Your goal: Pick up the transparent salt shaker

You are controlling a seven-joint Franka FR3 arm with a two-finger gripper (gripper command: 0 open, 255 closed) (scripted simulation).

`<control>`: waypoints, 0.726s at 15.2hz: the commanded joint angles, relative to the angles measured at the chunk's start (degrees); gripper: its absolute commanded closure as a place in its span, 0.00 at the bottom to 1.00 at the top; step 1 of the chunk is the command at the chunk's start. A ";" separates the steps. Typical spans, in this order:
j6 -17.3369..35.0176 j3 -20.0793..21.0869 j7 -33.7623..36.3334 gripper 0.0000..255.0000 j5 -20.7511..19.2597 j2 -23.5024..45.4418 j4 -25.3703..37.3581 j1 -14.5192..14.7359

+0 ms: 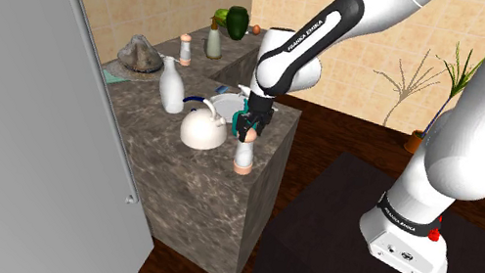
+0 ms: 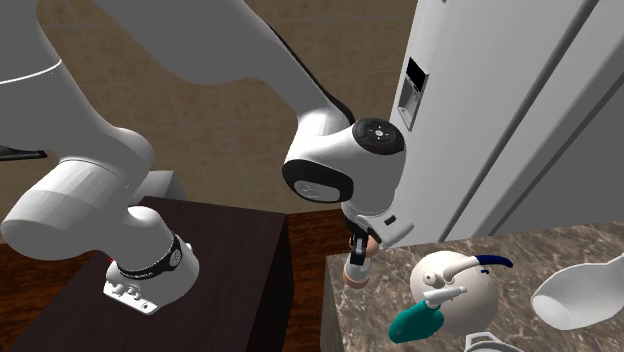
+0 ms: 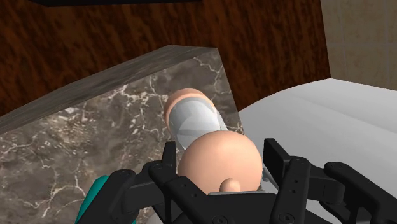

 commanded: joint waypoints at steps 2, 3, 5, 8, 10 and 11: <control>0.02 0.03 0.04 1.00 0.01 0.06 -0.08 0.03; 0.05 0.03 0.03 1.00 0.02 0.12 -0.06 0.03; 0.06 -0.04 -0.13 1.00 0.04 0.18 -0.02 -0.04; -2.35 -0.17 0.84 1.00 -0.93 -1.96 0.30 -0.13; -3.97 -0.24 1.44 1.00 -1.51 -3.32 0.58 -0.21; -4.78 -0.26 1.72 1.00 -1.78 -3.98 0.75 -0.25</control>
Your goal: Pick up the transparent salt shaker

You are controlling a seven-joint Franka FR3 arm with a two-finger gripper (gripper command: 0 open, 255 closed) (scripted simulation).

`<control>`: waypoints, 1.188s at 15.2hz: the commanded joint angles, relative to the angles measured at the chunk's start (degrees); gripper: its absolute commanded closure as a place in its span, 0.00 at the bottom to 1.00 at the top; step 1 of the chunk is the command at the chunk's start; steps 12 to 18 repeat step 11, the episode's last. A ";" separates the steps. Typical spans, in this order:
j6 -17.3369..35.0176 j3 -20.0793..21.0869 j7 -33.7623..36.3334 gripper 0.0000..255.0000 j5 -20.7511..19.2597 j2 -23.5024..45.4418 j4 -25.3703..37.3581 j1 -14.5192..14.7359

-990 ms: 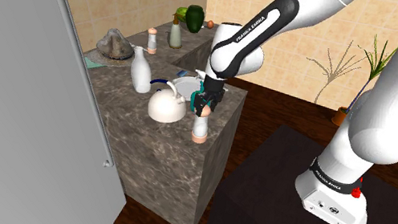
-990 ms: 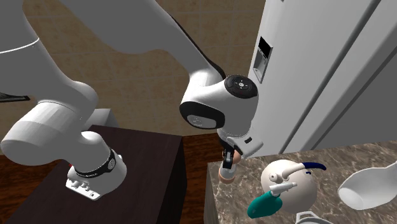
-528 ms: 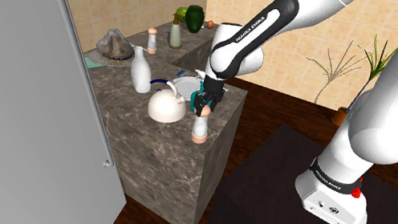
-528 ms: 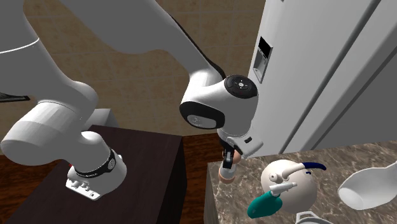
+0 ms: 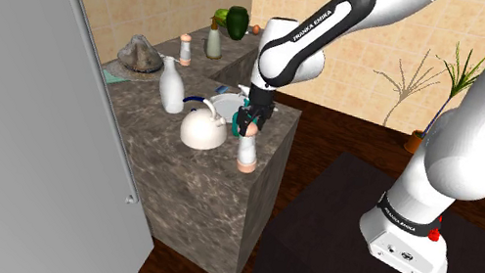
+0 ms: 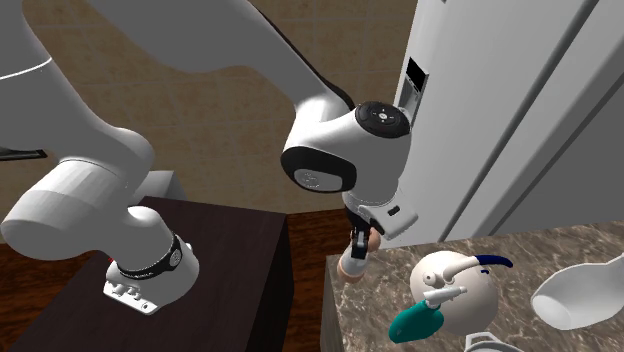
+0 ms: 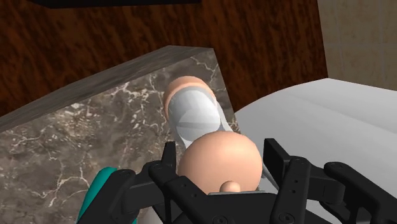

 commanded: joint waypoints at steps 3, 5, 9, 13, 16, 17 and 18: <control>-3.35 -0.15 0.99 1.00 -1.05 -2.70 0.68 -0.23; -4.99 -0.18 1.47 1.00 -1.49 -3.91 1.14 -0.32; -8.27 -0.22 2.36 1.00 -2.28 -6.16 2.22 -0.50; -8.40 -0.22 2.39 1.00 -2.31 -6.24 2.26 -0.51; -8.40 -0.22 2.39 1.00 -2.31 -6.24 2.26 -0.51; -8.40 -0.22 2.39 1.00 -2.31 -6.24 2.26 -0.51; -8.40 -0.22 2.39 1.00 -2.31 -6.24 2.26 -0.51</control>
